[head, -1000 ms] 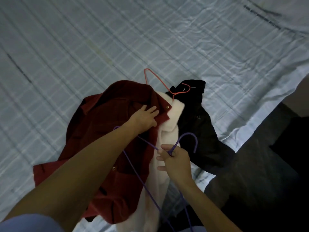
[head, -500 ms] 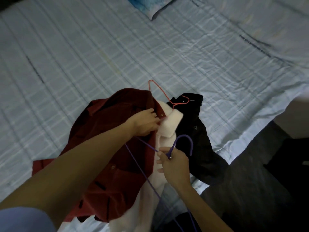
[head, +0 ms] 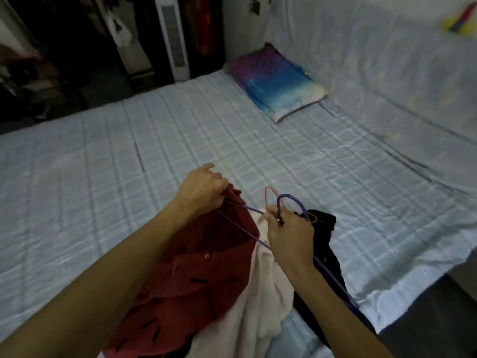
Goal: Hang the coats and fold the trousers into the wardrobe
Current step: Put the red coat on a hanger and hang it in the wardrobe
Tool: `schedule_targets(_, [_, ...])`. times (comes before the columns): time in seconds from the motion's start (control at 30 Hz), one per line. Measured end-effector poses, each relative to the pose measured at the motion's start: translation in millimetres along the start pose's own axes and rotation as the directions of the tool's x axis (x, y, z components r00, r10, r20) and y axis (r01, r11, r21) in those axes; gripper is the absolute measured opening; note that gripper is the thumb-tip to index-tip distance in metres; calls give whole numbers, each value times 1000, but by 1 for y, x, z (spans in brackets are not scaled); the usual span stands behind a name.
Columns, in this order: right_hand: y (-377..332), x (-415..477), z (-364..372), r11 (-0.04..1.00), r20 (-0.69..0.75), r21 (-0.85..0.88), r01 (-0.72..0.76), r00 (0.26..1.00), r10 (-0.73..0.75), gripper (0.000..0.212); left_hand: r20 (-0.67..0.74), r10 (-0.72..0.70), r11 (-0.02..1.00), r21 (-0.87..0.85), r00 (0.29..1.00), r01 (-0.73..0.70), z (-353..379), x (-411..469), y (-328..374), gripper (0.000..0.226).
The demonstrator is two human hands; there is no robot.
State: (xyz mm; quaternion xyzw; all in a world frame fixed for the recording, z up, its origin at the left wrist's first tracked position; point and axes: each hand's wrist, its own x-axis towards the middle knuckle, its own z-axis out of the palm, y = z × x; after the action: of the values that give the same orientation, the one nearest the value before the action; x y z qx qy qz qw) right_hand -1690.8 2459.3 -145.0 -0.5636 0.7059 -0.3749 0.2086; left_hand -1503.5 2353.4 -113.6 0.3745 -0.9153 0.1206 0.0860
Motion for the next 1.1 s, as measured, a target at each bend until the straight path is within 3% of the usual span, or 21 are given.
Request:
schedule_targets(0.1, [-32,10,-4,986,-78,-28,162,983,-164,16,-148,-206,978,-39,967,203,-43,-13,-11,16])
schedule_targets(0.2, [-71,21,-13,942,-227,-11,335,917,-329,20,-305,-358,929,-22,883,369,-91,-20,-24,32])
schedule_targets(0.33, [-130,31,-39,850,-389,-33,526,776,-496,14,-419,-520,833,-58,744,550,-157,-18,-38,20])
schedule_targets(0.4, [-154,35,-54,820,-448,-31,571,726,-522,11,-454,-526,840,-145,719,523,-190,-17,-41,17])
schedule_targets(0.5, [-175,38,-73,802,-503,13,597,698,-511,11,-394,-495,865,-301,774,400,-227,-21,-42,21])
schedule_targets(0.57, [-181,35,-79,786,-501,8,618,683,-532,13,-407,-473,878,-295,782,378,-240,-29,-41,19])
schedule_targets(0.7, [-180,17,-79,768,-432,23,640,699,-570,14,-425,-406,912,-129,809,389,-236,-44,-28,16])
schedule_targets(0.83, [-157,-6,-70,786,-342,-3,618,738,-581,14,-369,-467,862,10,803,506,-210,-61,-22,16])
schedule_targets(1.0, [-126,-41,-59,885,-231,85,457,873,-429,8,-217,-587,784,89,780,615,-191,-71,-19,22])
schedule_targets(1.1, [-111,-58,-58,911,-227,100,399,901,-370,7,-123,-640,746,138,758,652,-180,-70,-14,17])
